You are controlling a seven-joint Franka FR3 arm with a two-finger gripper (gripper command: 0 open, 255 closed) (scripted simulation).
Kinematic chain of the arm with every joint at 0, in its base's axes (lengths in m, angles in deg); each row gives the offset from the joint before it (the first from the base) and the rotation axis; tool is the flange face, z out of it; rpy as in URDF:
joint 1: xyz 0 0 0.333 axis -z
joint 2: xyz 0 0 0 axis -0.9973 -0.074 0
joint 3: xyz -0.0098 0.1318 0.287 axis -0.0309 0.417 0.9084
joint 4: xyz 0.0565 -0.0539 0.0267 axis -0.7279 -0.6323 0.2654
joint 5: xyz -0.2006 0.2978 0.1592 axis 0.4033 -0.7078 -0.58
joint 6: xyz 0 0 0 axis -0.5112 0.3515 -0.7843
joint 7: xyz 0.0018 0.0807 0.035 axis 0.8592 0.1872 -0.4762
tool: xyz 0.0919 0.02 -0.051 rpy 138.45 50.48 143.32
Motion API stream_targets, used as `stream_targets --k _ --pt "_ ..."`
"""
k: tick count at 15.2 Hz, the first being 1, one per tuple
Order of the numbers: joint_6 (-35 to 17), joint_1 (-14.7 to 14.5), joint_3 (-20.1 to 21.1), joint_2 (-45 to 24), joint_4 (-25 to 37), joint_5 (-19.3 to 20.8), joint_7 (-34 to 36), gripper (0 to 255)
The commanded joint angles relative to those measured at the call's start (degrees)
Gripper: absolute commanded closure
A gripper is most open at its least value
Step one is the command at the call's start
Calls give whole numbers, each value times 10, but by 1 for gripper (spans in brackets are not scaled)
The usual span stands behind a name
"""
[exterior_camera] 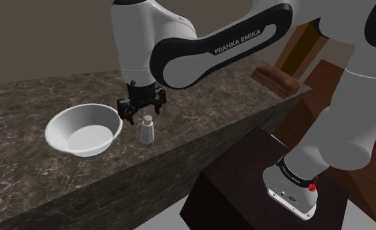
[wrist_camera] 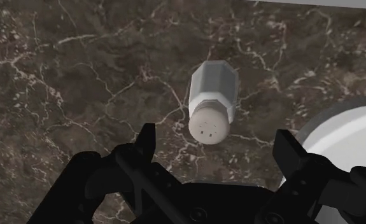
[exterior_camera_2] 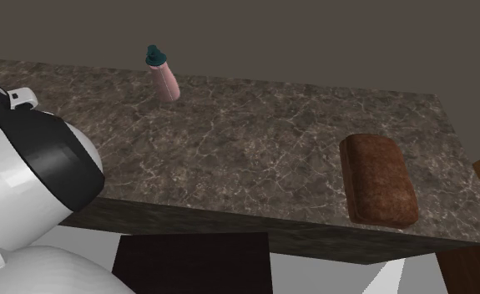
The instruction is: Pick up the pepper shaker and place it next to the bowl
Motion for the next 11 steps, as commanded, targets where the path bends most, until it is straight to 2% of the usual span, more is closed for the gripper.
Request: stream_targets --k 1,3,11 --pt "25 1 4 11 16 -9 -6 0" --pt "56 0 8 21 39 -18 -12 0" --pt "56 0 8 21 39 -18 -12 0"
